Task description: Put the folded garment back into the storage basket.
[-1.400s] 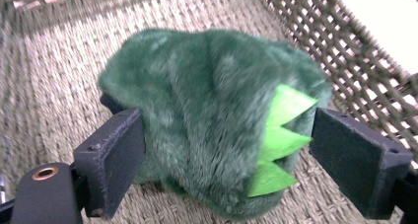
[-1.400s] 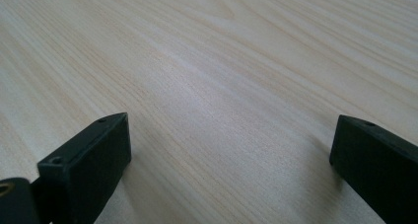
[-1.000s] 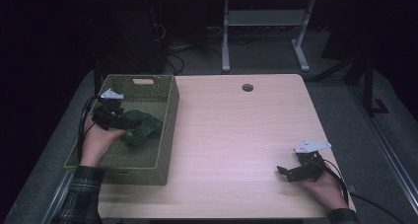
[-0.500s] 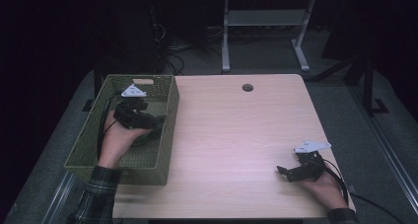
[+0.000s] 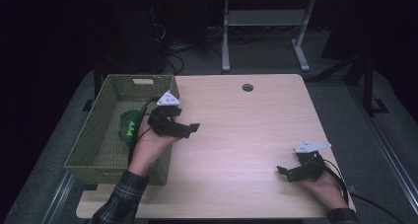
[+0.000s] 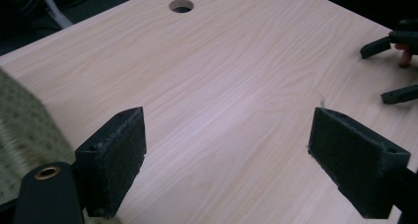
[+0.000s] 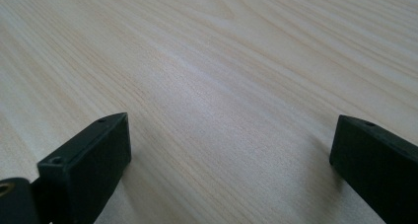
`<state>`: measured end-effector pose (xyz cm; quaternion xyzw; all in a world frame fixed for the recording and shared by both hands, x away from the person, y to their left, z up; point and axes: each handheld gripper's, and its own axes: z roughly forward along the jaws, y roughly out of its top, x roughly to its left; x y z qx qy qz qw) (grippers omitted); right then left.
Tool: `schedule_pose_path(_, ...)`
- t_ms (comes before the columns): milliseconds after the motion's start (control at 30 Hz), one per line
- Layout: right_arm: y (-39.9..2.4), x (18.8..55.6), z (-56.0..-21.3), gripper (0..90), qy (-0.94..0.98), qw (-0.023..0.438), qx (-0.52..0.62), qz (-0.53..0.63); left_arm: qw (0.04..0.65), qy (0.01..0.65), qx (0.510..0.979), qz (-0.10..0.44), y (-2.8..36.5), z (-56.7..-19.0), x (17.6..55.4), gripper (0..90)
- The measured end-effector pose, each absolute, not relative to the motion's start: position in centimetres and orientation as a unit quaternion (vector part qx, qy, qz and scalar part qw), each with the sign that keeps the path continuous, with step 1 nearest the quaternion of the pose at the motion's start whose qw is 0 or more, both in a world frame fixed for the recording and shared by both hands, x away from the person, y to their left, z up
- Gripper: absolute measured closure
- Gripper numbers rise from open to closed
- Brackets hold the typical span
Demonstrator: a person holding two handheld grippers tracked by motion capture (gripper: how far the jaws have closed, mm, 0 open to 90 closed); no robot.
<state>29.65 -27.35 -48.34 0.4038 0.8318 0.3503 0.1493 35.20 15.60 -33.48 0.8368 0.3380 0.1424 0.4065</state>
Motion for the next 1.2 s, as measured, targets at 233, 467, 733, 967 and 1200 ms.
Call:
schedule_pose_path(233,-27.4,29.6,-48.3,1.7,0.832,0.149,0.404,0.350,0.407,0.314,0.848,0.131,12.6,-34.9,34.3,14.6)
schedule_pose_path(467,-27.3,29.6,-48.3,1.7,0.832,0.149,0.404,0.350,0.395,0.296,0.861,0.124,10.2,-37.8,33.4,14.9)
schedule_pose_path(733,-27.3,29.6,-48.3,1.7,0.832,0.149,0.405,0.350,0.383,0.281,0.872,0.117,9.1,-41.0,32.8,14.9)
schedule_pose_path(967,-27.3,29.6,-48.3,1.7,0.832,0.149,0.405,0.350,0.376,0.282,0.874,0.123,9.0,-43.5,33.0,14.9)
schedule_pose_path(1200,-27.3,29.6,-48.3,1.7,0.831,0.149,0.405,0.350,0.368,0.289,0.875,0.123,9.3,-45.4,33.3,14.9)
